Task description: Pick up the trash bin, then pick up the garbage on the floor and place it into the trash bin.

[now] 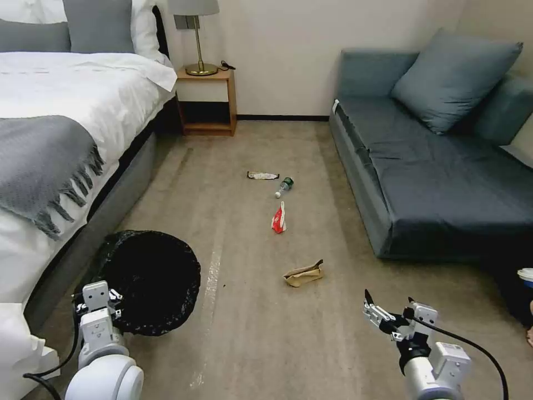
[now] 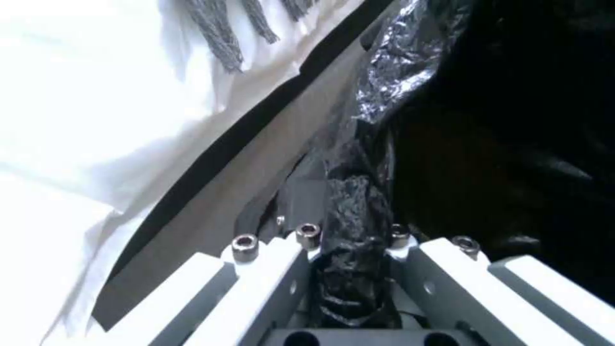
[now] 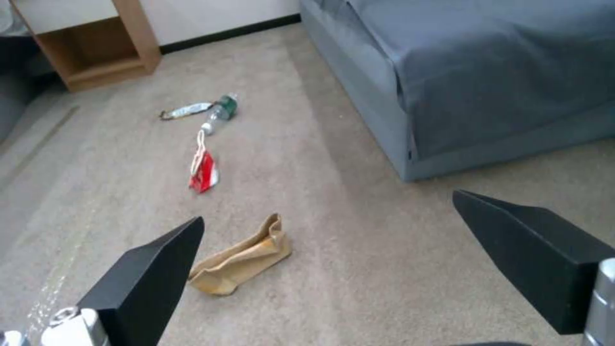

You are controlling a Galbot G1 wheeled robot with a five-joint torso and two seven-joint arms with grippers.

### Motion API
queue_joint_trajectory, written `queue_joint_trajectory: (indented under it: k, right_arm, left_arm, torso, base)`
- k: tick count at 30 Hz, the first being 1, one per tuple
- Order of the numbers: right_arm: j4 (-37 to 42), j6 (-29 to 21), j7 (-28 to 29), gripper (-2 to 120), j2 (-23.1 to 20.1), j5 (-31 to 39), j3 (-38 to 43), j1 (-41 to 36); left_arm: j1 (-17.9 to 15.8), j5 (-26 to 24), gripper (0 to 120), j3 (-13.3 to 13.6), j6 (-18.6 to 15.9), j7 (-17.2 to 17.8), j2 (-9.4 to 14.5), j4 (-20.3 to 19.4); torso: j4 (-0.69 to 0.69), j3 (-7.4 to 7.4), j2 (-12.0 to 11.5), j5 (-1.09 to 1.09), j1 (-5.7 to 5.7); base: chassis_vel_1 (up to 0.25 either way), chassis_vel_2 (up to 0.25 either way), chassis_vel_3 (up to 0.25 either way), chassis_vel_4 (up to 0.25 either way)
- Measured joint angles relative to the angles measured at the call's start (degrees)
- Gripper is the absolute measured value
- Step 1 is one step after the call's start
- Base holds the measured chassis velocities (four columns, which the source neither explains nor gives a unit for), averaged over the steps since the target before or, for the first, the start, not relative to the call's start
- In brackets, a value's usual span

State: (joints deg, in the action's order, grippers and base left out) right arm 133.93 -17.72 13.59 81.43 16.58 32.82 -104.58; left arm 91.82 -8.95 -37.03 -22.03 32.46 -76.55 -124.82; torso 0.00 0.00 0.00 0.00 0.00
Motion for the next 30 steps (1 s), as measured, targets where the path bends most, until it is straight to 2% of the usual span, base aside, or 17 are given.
queue_joint_trajectory:
  k: [15, 30]
  right_arm:
    - [-0.6, 0.9, -0.4, 100, 0.2, 0.1, 0.0, 0.1]
    - [-1.1, 1.1, -0.4, 100, 0.4, 0.3, -0.1, 0.6]
  left_arm:
    - [0.4, -0.2, 1, 0.2, 1.2, -0.3, -0.3, 0.6]
    - [-0.7, -0.5, 1, 0.6, 1.0, -0.5, 0.4, 1.1]
  torso:
    - [0.00, 0.00, 0.0, 0.00, 0.00]
    - [0.00, 0.00, 0.0, 0.00, 0.00]
  base:
    - [-0.009, 0.005, 0.003, -0.007]
    - [-0.086, 0.083, 0.087, -0.082]
